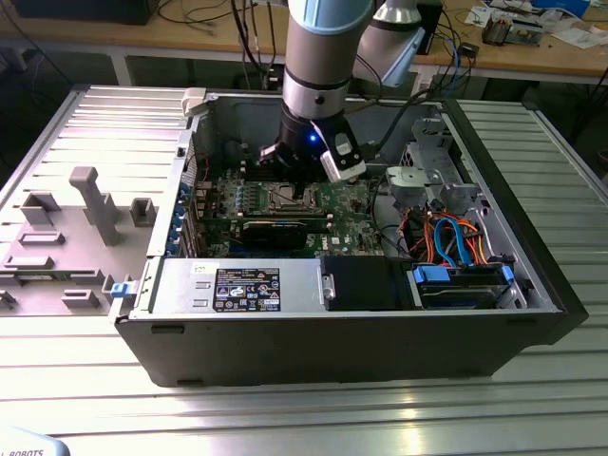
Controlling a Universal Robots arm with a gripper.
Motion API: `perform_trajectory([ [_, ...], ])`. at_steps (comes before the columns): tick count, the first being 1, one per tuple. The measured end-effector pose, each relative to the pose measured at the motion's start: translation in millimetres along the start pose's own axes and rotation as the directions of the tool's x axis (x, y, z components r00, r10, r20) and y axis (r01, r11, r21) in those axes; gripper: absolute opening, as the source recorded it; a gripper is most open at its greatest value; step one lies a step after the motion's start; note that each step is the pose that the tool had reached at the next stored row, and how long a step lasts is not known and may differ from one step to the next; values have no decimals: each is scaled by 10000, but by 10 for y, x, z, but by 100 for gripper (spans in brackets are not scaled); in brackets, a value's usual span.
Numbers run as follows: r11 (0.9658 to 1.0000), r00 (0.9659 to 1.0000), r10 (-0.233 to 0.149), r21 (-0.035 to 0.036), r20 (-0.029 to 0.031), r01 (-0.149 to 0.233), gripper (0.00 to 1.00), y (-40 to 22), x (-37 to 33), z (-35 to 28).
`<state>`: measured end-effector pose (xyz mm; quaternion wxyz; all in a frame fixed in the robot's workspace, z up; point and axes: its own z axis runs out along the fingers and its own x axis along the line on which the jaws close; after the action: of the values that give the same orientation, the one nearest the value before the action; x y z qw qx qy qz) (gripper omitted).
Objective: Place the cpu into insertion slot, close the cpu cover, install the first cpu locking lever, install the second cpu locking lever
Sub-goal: 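Install the second cpu locking lever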
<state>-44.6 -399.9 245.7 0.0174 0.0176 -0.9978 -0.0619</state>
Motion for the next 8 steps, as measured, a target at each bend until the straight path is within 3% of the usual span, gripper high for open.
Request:
perform_trajectory([
  [5, 10000, 10000, 8, -17, -65, -8, 11, -40, 23, 19],
  [8, 10000, 9999, 10, -85, -102, -11, 11, -62, 73, 34],
])
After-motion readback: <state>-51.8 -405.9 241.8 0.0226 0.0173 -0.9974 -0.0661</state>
